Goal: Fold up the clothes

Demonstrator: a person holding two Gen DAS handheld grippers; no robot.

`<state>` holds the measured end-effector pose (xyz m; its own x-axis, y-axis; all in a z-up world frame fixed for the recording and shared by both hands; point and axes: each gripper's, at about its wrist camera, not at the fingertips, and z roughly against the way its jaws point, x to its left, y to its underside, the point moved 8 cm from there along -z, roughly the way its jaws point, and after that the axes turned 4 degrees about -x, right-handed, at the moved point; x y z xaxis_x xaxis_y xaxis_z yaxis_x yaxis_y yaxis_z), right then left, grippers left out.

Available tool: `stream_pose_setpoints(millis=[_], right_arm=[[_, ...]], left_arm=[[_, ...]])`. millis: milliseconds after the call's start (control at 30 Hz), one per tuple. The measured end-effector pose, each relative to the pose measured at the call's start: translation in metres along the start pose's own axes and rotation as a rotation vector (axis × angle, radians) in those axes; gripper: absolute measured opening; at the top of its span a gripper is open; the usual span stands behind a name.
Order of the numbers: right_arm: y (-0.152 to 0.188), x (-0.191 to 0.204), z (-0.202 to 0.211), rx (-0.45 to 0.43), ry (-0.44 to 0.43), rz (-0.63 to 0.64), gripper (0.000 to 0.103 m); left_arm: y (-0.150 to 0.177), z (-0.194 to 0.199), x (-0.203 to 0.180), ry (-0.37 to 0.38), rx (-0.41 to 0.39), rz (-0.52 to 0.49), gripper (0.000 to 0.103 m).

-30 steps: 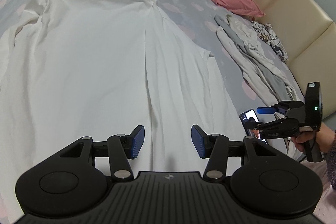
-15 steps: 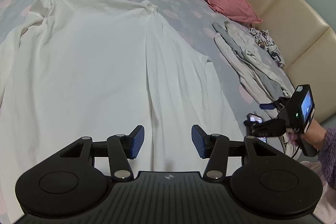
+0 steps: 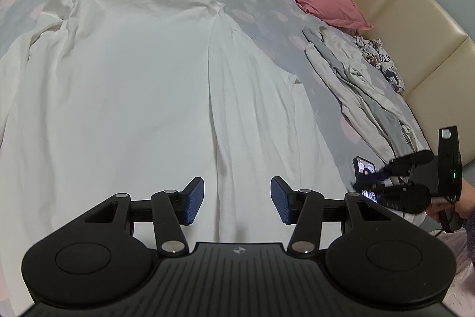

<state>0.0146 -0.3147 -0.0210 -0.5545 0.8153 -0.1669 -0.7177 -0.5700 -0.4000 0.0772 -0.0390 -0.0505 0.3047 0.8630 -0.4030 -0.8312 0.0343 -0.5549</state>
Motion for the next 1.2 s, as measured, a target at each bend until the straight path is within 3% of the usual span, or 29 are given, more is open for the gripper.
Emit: stream_pose_setpoints(millis=[67,200,533,800,967,1033,1200], right_arm=[[0.007,0.009,-0.001,0.029,-0.035,0.036,0.008],[0.019,0.021,-0.007,0.072,-0.081,0.134,0.006],[0.042,0.026,-0.012,0.169,-0.082,0.404,0.001],[0.055,-0.006,-0.013,0.216,-0.043,0.375,0.000],[0.059,-0.042,-0.017,0.239,0.094,0.319,0.000],[0.061,-0.054,-0.017,0.247,0.143,0.288,0.000],[0.051,-0.053,-0.004,0.193,0.156,0.206,0.002]], left_arm=[[0.000,0.000,-0.001,0.000,0.000,0.001,0.048],[0.001,0.000,-0.002,-0.001,0.005,0.002,0.048],[0.004,-0.001,-0.001,-0.002,0.011,0.015,0.048],[0.008,-0.003,0.004,-0.009,0.027,0.021,0.048],[0.010,-0.005,0.000,-0.003,0.037,0.000,0.048],[0.014,-0.006,-0.007,0.005,0.049,-0.035,0.048],[0.032,-0.008,-0.035,0.042,0.089,-0.164,0.048]])
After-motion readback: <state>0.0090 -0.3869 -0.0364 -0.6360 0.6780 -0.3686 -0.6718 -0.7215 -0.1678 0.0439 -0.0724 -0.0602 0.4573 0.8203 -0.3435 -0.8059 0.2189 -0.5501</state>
